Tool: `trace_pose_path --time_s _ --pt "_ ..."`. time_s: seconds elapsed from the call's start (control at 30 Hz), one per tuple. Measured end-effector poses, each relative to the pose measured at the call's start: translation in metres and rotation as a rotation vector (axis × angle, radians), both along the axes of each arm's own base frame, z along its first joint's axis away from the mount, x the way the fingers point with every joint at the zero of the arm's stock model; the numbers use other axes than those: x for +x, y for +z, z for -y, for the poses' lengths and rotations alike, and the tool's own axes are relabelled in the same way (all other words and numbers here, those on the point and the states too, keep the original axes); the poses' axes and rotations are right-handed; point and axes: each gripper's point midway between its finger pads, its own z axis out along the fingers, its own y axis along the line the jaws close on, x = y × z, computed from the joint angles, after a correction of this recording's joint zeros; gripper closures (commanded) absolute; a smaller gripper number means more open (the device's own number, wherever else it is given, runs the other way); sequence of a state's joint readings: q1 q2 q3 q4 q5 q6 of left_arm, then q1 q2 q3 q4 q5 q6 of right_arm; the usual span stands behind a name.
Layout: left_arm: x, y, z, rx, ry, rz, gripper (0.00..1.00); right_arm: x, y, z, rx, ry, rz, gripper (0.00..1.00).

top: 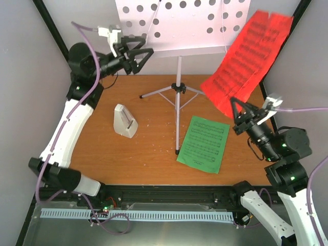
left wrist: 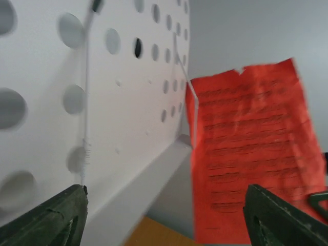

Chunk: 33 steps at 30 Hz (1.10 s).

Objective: Pack up the instrument practice props

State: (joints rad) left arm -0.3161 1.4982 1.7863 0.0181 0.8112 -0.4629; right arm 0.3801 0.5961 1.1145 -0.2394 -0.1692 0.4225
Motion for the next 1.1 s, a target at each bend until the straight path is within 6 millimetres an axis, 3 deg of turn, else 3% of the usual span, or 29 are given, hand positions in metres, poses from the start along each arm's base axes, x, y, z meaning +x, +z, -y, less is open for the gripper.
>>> trace_pose_path --time_s 0.07,0.3,0.43,0.57,0.6,0.63,0.73,0.87,1.1 --pt "-0.016 -0.005 -0.007 -0.009 0.006 0.006 0.12 0.001 -0.029 -0.010 -0.011 0.059 -0.078 0.97" --pt "-0.069 -0.020 -0.032 -0.034 0.074 0.046 0.09 0.017 -0.183 -0.040 -0.016 0.200 -0.499 0.97" --pt "-0.080 -0.055 -0.050 -0.035 0.180 0.019 0.07 0.017 -0.266 -0.044 0.024 0.206 -0.724 0.97" --pt "-0.074 -0.106 -0.062 -0.003 0.270 -0.071 0.04 0.014 -0.334 -0.041 0.059 0.166 -0.922 0.97" --pt "-0.069 -0.128 -0.064 0.020 0.297 -0.120 0.04 0.014 -0.349 -0.039 0.066 0.147 -0.972 0.97" --pt "-0.069 -0.131 -0.064 0.024 0.299 -0.127 0.04 0.013 -0.359 -0.038 0.072 0.131 -1.005 0.97" --pt "-0.060 -0.166 -0.066 0.060 0.330 -0.207 0.04 0.011 -0.384 -0.032 0.094 0.078 -1.087 0.97" --pt "-0.056 -0.199 -0.066 0.095 0.337 -0.280 0.04 0.012 -0.397 -0.023 0.107 0.013 -1.119 0.97" --pt "-0.054 -0.214 -0.061 0.108 0.310 -0.323 0.05 0.009 -0.414 -0.008 0.077 -0.086 -1.172 0.97"
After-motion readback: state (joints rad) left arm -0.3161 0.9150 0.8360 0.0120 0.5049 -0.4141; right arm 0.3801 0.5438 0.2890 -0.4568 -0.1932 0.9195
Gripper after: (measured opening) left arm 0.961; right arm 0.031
